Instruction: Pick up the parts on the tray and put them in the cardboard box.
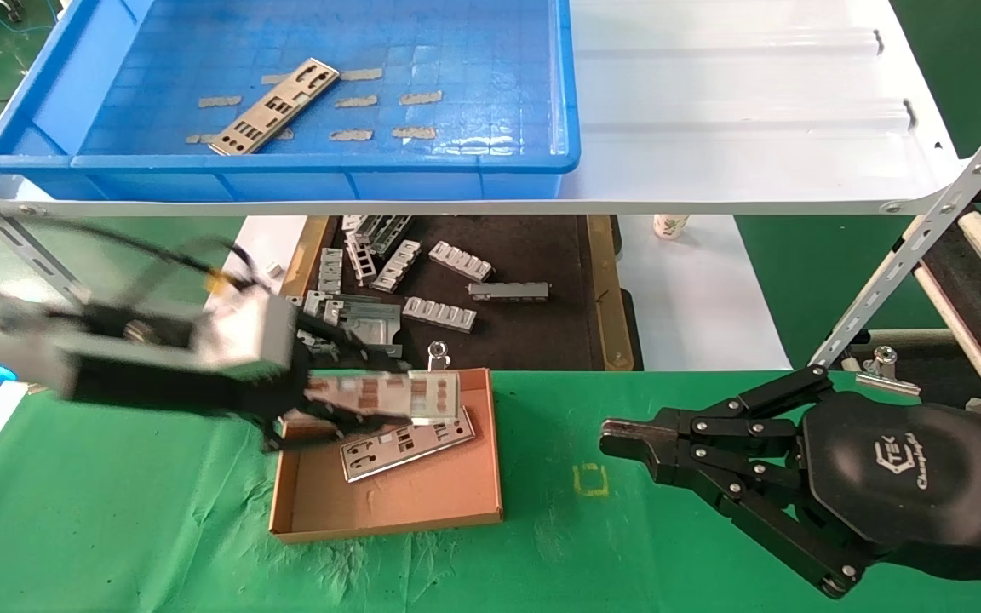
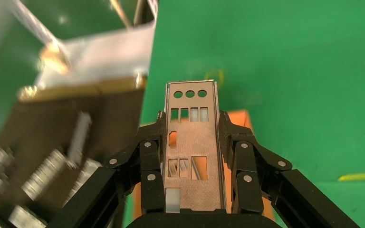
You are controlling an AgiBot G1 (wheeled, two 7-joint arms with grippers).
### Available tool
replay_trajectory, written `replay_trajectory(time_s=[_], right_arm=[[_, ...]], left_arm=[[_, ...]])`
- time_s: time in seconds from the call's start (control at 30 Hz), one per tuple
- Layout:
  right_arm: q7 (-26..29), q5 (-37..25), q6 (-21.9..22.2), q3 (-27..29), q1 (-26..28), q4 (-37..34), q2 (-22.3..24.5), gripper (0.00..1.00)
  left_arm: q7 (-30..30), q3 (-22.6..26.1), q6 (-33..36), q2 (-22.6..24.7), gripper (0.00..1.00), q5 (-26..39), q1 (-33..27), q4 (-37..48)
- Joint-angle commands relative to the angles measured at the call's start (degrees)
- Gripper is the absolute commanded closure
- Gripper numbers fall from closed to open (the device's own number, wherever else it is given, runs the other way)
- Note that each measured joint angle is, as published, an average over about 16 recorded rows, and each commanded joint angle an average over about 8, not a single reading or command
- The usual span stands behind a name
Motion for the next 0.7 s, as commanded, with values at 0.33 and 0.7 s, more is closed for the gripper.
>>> replay_trajectory(time_s=[0.33,0.7], right_arm=[[0.00,0.00,0.00,0.00,0.00,0.00,0.00,1.00],[0.00,0.00,0.00,0.00,0.00,0.00,0.00,1.00]], left_arm=[[2.51,2.02,-10.29,5.56,1.00,3.70,6.67,4.90],[2.68,2.34,-15.42,9.55,1.00,4.39,8.91,9.99]])
